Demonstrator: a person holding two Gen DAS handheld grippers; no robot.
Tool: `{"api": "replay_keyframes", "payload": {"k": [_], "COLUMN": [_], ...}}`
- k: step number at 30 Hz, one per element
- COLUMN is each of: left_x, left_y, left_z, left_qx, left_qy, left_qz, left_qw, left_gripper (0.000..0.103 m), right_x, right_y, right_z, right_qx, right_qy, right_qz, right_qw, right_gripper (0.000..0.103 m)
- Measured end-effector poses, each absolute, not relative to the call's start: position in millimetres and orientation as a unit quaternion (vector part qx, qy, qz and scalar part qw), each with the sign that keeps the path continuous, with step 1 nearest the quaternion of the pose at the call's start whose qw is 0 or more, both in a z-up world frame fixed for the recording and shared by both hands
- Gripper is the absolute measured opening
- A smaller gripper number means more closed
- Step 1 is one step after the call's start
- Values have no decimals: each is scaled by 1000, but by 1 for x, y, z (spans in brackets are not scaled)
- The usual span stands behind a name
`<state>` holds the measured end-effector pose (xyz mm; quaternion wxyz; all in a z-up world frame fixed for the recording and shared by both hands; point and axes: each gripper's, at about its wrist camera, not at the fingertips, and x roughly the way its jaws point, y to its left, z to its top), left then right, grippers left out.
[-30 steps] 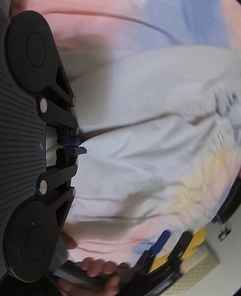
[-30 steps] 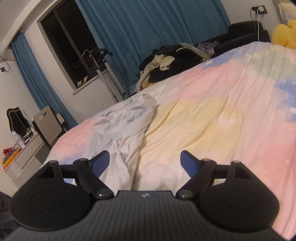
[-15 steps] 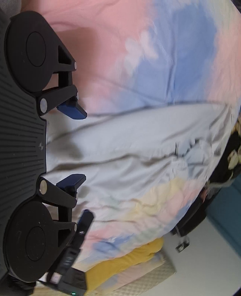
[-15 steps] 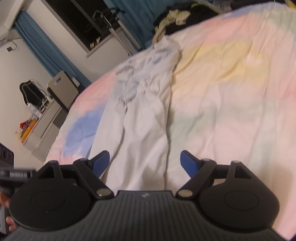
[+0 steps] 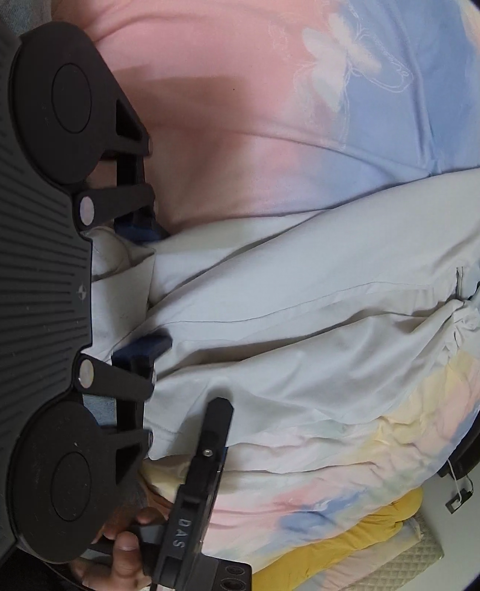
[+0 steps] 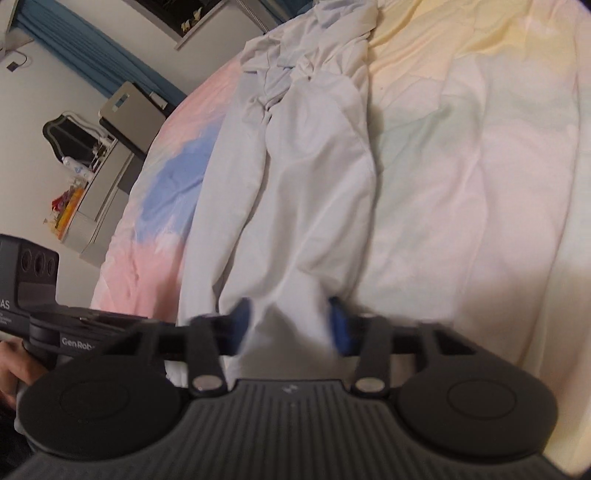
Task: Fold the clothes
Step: 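Grasp the shirt hem with both grippers, then lift the hem with both grippers and fold it up onto the collar, then release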
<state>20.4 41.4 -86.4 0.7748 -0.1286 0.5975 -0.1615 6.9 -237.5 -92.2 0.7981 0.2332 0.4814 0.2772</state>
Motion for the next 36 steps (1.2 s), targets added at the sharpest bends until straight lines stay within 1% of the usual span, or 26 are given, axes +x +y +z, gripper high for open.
{"api": "replay_keyframes", "payload": {"k": [1, 3, 6, 14, 19, 23, 28, 31, 36], "left_x": [20, 19, 17, -15, -45, -74, -120, -122, -91], "left_y": [43, 46, 54, 104, 121, 128, 130, 131, 127], "left_z": [-85, -82, -71, 0, 36, 45, 36, 24, 20], "left_qx": [-132, -140, -159, -273, -305, -319, -339, -347, -351], "left_qy": [598, 598, 581, 462, 414, 406, 413, 424, 409], "left_qz": [-163, -167, -174, -214, -236, -254, -254, -249, -236], "left_qw": [773, 771, 779, 816, 824, 818, 806, 798, 808], "left_gripper": [28, 16, 12, 11, 11, 11, 11, 11, 11], "right_x": [6, 5, 0, -12, -22, -45, -95, -111, -92], "right_y": [-240, -246, -253, -277, -277, -283, -280, -281, -287], "right_z": [-90, -85, -76, -35, 9, 31, 17, -1, -6], "right_qx": [243, 264, 280, 328, 337, 337, 339, 359, 394], "right_qy": [477, 469, 452, 393, 357, 346, 378, 397, 390], "right_qz": [281, 289, 296, 304, 322, 332, 324, 309, 292], "right_qw": [796, 792, 794, 803, 810, 810, 798, 786, 779], "right_gripper": [17, 14, 11, 10, 9, 9, 9, 9, 9]}}
